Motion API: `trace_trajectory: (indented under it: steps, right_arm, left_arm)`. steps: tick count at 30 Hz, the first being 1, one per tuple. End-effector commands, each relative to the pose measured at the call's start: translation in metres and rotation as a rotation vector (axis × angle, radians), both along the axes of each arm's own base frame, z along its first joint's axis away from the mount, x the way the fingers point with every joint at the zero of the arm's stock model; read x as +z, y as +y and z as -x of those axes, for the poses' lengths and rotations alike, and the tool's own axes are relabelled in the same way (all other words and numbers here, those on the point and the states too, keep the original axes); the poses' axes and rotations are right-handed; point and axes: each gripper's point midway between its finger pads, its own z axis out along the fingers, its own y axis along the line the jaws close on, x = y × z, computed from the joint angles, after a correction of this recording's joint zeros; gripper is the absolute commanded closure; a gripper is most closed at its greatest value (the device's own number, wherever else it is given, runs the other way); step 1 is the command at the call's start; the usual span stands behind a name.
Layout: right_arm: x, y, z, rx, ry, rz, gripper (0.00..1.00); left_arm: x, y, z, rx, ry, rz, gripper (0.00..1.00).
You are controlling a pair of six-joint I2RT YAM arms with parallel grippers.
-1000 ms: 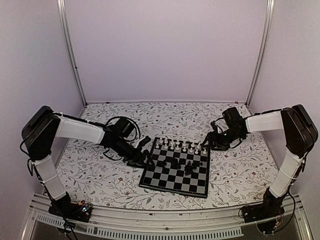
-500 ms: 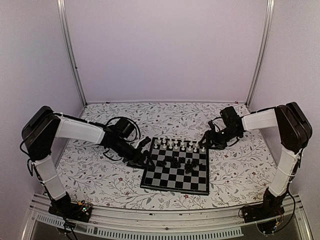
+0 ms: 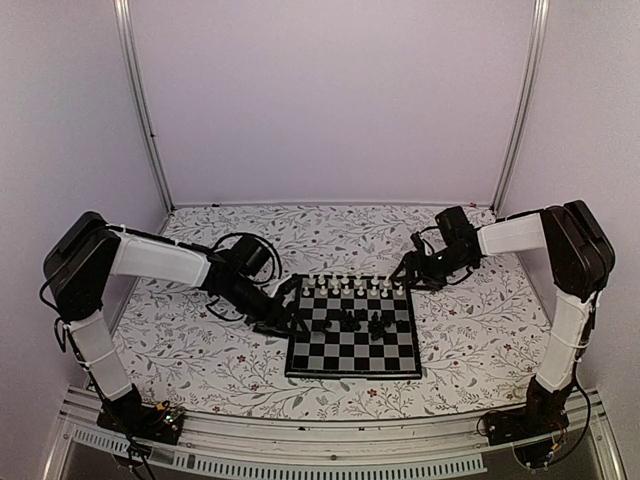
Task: Set up the chess pieces on the board
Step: Move the chessboard to the center of the board, then pick up the chess piece from the chessboard.
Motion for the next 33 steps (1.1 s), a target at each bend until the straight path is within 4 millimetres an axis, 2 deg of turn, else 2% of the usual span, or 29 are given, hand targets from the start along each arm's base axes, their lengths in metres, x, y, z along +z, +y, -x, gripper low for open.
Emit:
trace_trajectory:
  steps: [1, 8, 11, 13, 15, 18, 22, 27, 33]
  right_arm:
    - [0.014, -0.011, -0.006, -0.032, -0.037, 0.02, 0.23]
    - [0.053, -0.031, 0.0, -0.069, -0.109, 0.061, 0.24]
    - [0.074, -0.032, 0.004, -0.056, -0.175, 0.118, 0.28]
    - [0.087, -0.025, 0.008, -0.007, -0.232, 0.183, 0.31]
    - [0.094, -0.013, 0.015, 0.052, -0.267, 0.23, 0.35]
    - [0.102, 0.016, 0.031, 0.168, -0.303, 0.261, 0.44]
    - [0.107, 0.06, 0.05, 0.304, -0.339, 0.282, 0.53]
    - [0.092, 0.115, 0.076, 0.472, -0.346, 0.352, 0.63]
    - [0.072, 0.154, 0.09, 0.584, -0.318, 0.422, 0.62]
  left_arm:
    - [0.007, 0.003, -0.008, -0.004, -0.09, -0.062, 0.23]
    - [0.039, 0.021, -0.031, 0.036, -0.303, -0.158, 0.24]
    - [0.053, 0.021, -0.04, 0.037, -0.378, -0.17, 0.25]
    - [0.059, 0.02, -0.045, 0.045, -0.41, -0.166, 0.26]
    - [0.063, 0.017, -0.049, 0.051, -0.427, -0.158, 0.27]
    - [0.065, 0.018, -0.06, 0.099, -0.451, -0.171, 0.29]
    - [0.067, 0.032, -0.074, 0.231, -0.482, -0.188, 0.3]
    - [0.067, 0.04, -0.079, 0.342, -0.457, -0.133, 0.3]
    - [0.065, 0.041, -0.079, 0.341, -0.444, -0.111, 0.29]
